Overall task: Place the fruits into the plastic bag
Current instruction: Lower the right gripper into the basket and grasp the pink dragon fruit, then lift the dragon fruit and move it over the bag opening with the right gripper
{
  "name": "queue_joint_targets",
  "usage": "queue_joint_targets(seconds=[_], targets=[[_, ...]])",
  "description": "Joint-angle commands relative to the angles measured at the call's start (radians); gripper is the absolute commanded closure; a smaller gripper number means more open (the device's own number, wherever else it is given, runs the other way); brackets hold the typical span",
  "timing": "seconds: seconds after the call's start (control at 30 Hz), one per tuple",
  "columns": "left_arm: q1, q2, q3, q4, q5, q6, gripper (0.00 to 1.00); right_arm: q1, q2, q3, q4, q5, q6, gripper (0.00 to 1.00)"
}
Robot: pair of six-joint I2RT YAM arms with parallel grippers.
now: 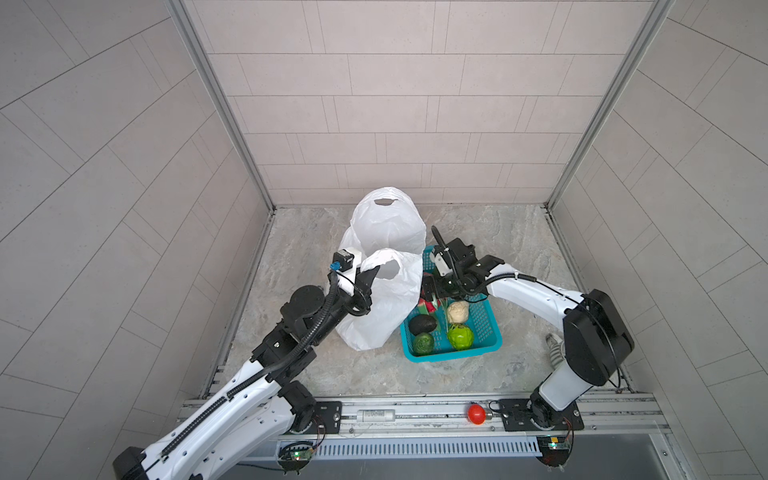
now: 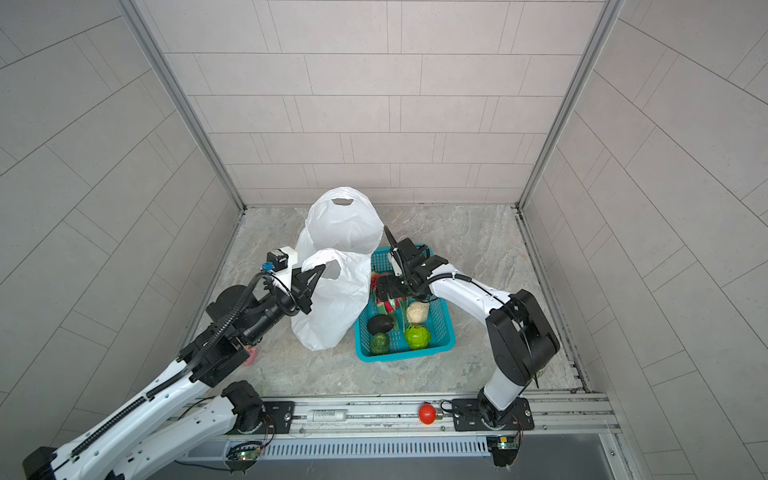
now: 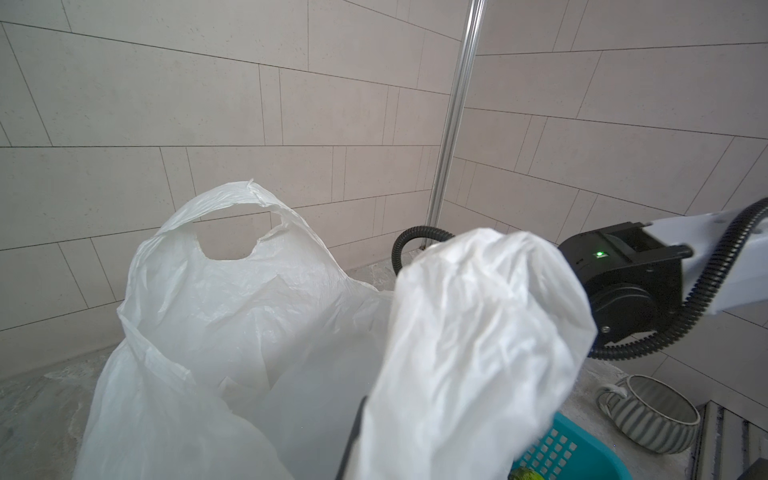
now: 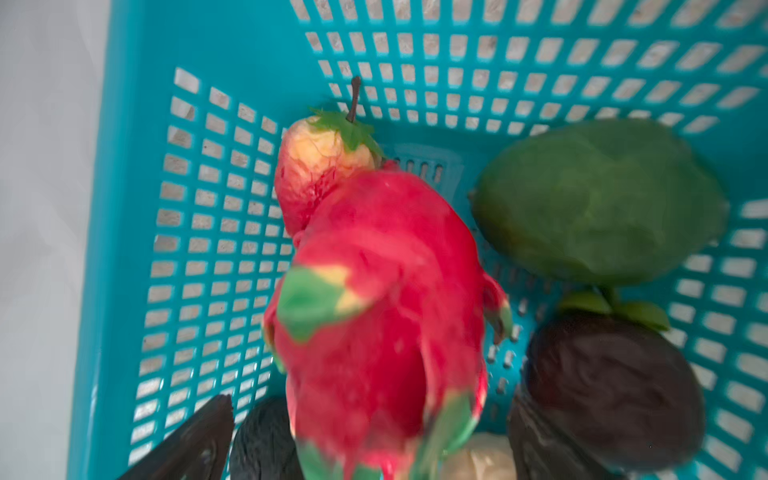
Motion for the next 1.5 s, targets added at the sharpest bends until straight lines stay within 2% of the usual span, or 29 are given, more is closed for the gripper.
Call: queue_joint_targets(seconds=[0.0,0.27,0.33,0.43,0.6,0.67,0.87,1.1,1.27,1.47], targets=[[0.0,-0.01,-0.009,0.023,0.022,-0.005,1.0,0.007,0.06,0.043,-0.015,0.047,0.017,0.01],[0.0,-0.014,-0.016,0.02,0.057,-0.003,1.0,0.025,0.17,0.059,0.003,0.143,0.027,0.01],[0.0,-0.016,-0.019,0.022,0.065,-0.005,1.0,0.025,0.17,0.031,0.036,0.144,0.03,0.06],[0.0,-0.017,-0.021,0.021,0.073,-0.006,1.0,0.024,0.149,0.005,0.077,0.129,0.031,0.25],[0.0,-0.03,-0.014,-0.019,0.115,0.035,1.0,0.017,0.06,-0.033,0.127,0.065,0.009,0.72],[0.0,-0.035,-0.008,-0.052,0.129,0.065,1.0,0.007,0.004,-0.048,0.141,0.025,0.013,0.81],[0.0,-0.056,-0.005,-0.128,0.141,0.151,1.0,-0.035,-0.218,-0.073,0.155,-0.033,0.0,0.84],[0.0,-0.072,-0.017,-0.139,0.112,0.168,1.0,-0.082,-0.46,-0.059,0.152,0.021,-0.055,0.85],[0.0,-0.08,-0.032,-0.118,0.124,0.178,1.0,-0.081,-0.481,0.071,0.183,-0.028,-0.084,0.84],[0.0,-0.089,-0.041,-0.123,0.142,0.187,1.0,-0.065,-0.339,0.233,0.34,-0.124,-0.064,0.83]])
